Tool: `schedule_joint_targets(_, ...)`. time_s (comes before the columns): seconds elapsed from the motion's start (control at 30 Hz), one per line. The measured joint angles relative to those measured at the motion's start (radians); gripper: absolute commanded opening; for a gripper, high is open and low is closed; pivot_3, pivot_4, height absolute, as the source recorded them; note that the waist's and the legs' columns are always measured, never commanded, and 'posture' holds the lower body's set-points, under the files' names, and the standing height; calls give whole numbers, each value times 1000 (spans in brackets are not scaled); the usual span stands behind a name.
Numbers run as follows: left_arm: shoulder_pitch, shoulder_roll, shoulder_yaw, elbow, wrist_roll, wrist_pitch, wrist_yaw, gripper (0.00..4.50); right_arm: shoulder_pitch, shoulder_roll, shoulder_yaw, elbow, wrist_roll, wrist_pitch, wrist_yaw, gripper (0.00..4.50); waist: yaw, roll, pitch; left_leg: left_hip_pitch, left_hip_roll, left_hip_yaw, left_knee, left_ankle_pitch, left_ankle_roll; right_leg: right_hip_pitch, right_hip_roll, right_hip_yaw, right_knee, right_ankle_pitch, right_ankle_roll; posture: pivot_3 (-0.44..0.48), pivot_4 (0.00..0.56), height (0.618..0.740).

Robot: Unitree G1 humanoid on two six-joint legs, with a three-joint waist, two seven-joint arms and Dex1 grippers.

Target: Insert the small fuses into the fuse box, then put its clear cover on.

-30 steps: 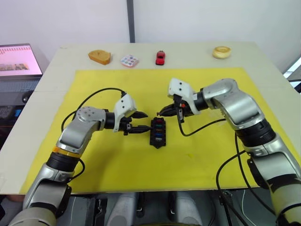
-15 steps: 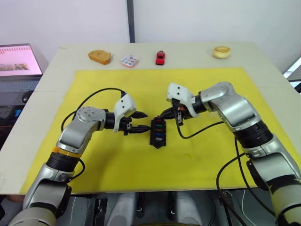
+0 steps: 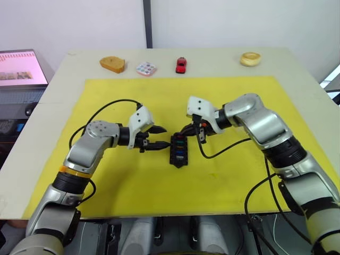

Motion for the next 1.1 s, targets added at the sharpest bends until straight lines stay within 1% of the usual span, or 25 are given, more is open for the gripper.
schedule_joint_targets(0.23,0,0,0,0,0,0,6,2846,0,1,1,-1,-10,-2,1,0,0,0,0,0,0,0,0,0,0,0,0,0,0,0,0,0,150,740)
schedule_joint_targets(0.33,0,0,0,0,0,0,6,2876,0,1,2,-1,-10,-2,6,962,0,0,0,0,0,0,0,0,0,0,0,0,0,0,0,0,150,740)
schedule_joint_targets(0.37,0,0,0,0,0,0,6,2876,0,1,1,0,-10,-2,6,1385,0,0,0,0,0,0,0,0,0,0,0,0,0,0,0,0,150,740)
schedule_joint_targets(0.4,0,0,1,0,0,0,6,2876,0,1,0,1,-10,-2,6,1941,0,0,0,0,0,0,0,0,0,0,0,0,0,0,0,0,150,740)
schedule_joint_targets(0.43,0,0,1,0,0,0,7,2876,0,1,-1,1,-9,-1,6,2350,0,0,0,0,0,0,0,0,0,0,0,0,0,0,0,0,150,740)
schedule_joint_targets(0.67,-1,0,4,1,0,-3,8,2876,-1,2,-36,2,24,16,7,2350,0,0,0,0,0,0,0,0,0,0,0,0,0,0,0,0,150,740)
schedule_joint_targets(0.93,-4,14,7,19,0,-8,3,2876,-9,-4,-124,41,83,4,22,2350,-1,0,0,0,0,0,0,0,0,0,0,0,0,0,0,0,150,740)
schedule_joint_targets(1.03,-9,22,8,19,0,-8,1,2876,11,0,-166,36,111,-7,17,1528,1,0,0,0,0,0,0,0,0,0,0,0,0,0,0,0,150,740)
schedule_joint_targets(1.1,-10,27,9,19,0,-9,0,2876,50,6,-177,21,118,-27,10,579,1,0,0,0,0,0,0,0,0,0,0,0,0,0,0,0,150,740)
